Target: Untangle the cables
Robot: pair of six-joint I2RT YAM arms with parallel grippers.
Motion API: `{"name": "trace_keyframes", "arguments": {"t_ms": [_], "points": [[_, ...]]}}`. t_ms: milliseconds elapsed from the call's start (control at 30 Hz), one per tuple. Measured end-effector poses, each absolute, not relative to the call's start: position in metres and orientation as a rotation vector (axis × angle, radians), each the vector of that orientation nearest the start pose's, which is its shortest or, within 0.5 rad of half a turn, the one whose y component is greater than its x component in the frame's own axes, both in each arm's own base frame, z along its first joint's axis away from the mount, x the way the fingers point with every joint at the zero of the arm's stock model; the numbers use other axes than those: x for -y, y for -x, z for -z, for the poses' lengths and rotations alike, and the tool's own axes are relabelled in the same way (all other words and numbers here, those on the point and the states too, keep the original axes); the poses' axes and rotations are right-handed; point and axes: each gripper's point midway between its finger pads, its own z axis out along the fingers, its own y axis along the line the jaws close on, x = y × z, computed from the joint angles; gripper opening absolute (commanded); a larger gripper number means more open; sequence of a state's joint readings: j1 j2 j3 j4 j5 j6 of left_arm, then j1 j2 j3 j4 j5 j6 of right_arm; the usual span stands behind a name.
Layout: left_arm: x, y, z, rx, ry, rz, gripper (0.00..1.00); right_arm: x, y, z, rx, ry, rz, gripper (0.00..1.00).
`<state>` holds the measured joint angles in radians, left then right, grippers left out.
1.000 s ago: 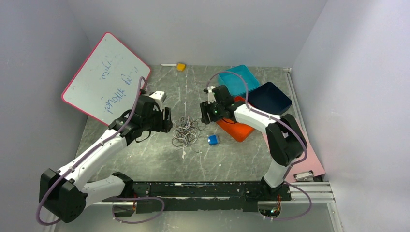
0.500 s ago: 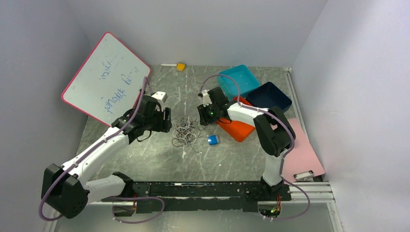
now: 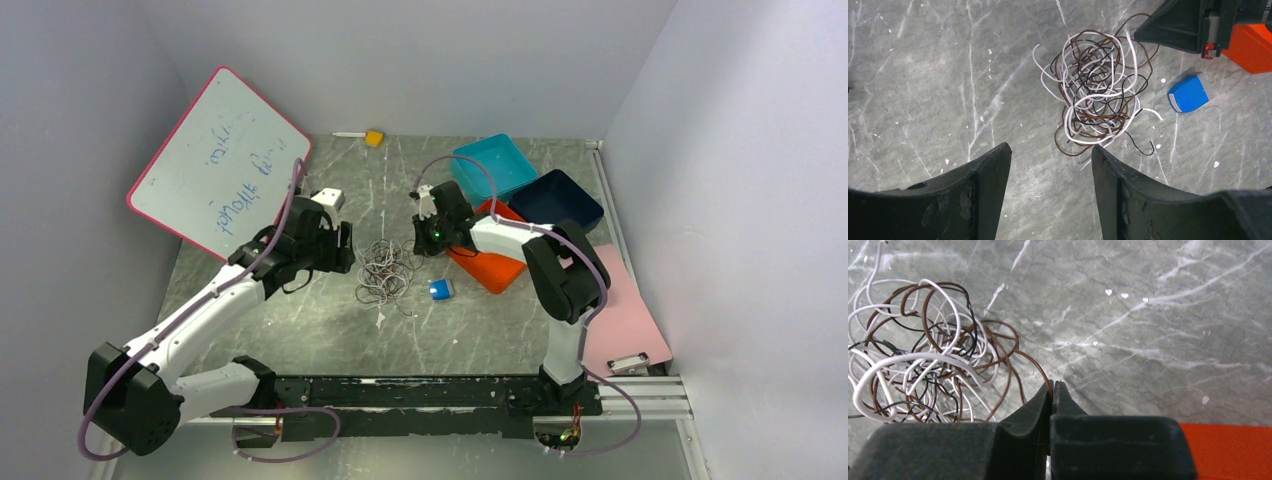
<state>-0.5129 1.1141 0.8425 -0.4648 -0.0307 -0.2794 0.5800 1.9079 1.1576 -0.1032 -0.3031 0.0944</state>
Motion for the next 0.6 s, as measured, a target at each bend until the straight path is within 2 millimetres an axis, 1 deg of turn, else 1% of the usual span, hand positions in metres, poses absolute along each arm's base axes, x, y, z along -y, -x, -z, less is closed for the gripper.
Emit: {"name": "trace_keyframes", "arguments": {"t_ms": [133,200,300,433,500,600], "points": [[0.160,-0.271,-0.149,-2.307,-0.254,0.372,0.65,-0.292,-0.344,-0.033,-2.376,0.705,-0.666,0.00],[0.160,-0.271,-0.152,-2.297,-0.253,0.376,0.64,-0.291,-0.344,-0.043,-2.358,0.690,-0.664,0.00],[0.159,-0.271,-0.159,-2.269,-0.248,0.386,0.65,-0.292,-0.349,-0.071,-2.297,0.662,-0.670,0.00],[0.159,-0.271,-0.175,-2.207,-0.240,0.410,0.68,-0.294,-0.350,-0.115,-2.202,0.631,-0.704,0.00],[0.160,-0.271,-0.182,-2.173,-0.231,0.425,0.71,-0.295,-0.350,-0.128,-2.176,0.619,-0.720,0.00],[0.163,-0.273,-0.192,-2.119,-0.208,0.463,0.77,-0.297,-0.347,-0.142,-2.155,0.599,-0.748,0.00]]}}
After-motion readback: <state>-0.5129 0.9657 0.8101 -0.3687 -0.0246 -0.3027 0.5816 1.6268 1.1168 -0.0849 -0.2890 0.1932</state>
